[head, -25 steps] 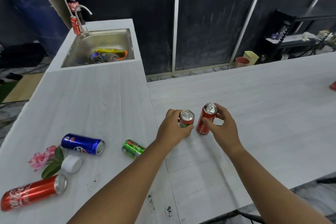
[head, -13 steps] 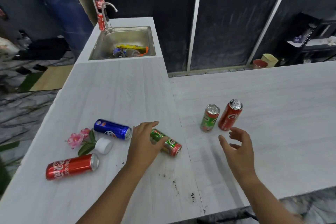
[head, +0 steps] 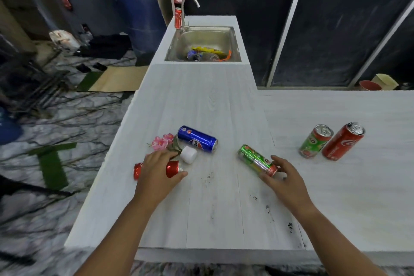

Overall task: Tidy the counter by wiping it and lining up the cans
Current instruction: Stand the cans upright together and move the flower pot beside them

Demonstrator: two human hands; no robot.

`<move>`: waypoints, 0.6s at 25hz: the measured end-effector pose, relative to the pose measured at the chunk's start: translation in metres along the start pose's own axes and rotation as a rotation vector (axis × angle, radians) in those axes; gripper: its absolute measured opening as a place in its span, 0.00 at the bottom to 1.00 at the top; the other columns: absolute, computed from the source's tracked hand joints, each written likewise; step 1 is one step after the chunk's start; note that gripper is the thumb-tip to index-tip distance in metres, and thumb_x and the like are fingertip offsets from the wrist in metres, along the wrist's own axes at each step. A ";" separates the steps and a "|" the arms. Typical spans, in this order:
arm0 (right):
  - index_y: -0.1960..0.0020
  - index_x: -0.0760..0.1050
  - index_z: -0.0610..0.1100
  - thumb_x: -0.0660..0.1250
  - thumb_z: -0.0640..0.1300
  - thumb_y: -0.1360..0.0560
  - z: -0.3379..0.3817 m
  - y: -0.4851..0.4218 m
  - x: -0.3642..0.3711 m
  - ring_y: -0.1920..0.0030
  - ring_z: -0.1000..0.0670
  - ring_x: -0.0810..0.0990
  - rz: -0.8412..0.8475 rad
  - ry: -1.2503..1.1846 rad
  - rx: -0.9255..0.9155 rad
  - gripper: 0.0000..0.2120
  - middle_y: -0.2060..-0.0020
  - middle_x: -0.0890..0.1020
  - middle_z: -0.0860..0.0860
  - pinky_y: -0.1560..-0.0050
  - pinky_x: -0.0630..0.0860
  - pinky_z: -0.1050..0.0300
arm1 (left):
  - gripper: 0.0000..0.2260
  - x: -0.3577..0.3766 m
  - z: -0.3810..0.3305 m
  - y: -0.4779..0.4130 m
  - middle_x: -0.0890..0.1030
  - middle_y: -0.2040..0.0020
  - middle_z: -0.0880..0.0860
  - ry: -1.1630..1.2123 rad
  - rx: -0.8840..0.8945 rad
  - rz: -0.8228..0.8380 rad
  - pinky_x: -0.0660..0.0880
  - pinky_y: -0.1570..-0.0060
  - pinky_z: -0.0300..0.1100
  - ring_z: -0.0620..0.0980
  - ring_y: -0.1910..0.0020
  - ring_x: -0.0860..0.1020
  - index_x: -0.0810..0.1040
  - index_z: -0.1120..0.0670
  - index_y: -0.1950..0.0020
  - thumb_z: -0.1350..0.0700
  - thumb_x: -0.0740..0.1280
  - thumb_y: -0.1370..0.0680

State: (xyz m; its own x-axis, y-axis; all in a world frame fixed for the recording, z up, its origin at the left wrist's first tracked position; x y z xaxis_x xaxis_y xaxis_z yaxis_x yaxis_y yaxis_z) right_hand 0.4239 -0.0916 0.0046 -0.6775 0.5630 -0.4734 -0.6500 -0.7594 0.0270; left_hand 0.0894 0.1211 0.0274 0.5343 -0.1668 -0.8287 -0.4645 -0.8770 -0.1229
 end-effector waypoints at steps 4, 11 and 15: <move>0.28 0.77 0.54 0.81 0.40 0.26 0.000 -0.002 0.014 0.39 0.53 0.82 -0.009 0.071 0.006 0.29 0.40 0.82 0.59 0.46 0.73 0.66 | 0.35 -0.010 0.024 0.006 0.78 0.30 0.43 -0.071 -0.005 0.048 0.71 0.28 0.52 0.49 0.32 0.74 0.76 0.41 0.27 0.33 0.80 0.31; 0.27 0.76 0.55 0.79 0.39 0.24 -0.004 0.007 0.022 0.44 0.63 0.80 -0.073 0.058 0.067 0.29 0.38 0.82 0.56 0.52 0.74 0.66 | 0.34 -0.012 0.042 0.001 0.78 0.28 0.46 -0.118 0.073 0.103 0.69 0.25 0.52 0.51 0.29 0.75 0.74 0.42 0.23 0.45 0.82 0.27; 0.26 0.76 0.54 0.78 0.40 0.23 -0.006 0.009 0.023 0.41 0.54 0.81 -0.077 0.060 0.052 0.29 0.36 0.82 0.55 0.50 0.75 0.65 | 0.36 -0.016 0.059 0.004 0.79 0.30 0.46 -0.092 0.027 0.060 0.70 0.26 0.54 0.52 0.30 0.75 0.74 0.44 0.23 0.46 0.83 0.29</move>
State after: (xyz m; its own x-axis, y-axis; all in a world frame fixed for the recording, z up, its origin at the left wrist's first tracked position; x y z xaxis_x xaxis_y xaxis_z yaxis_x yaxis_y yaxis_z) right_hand 0.4041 -0.0873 -0.0112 -0.6042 0.5974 -0.5273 -0.7174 -0.6958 0.0338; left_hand 0.0376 0.1470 0.0081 0.4388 -0.1756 -0.8813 -0.5129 -0.8542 -0.0852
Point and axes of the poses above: each hand's wrist, its own y-axis away from the middle knuckle, its own x-axis out of the palm, z = x × y, the point moved 2 cm from there along -y, towards the middle knuckle
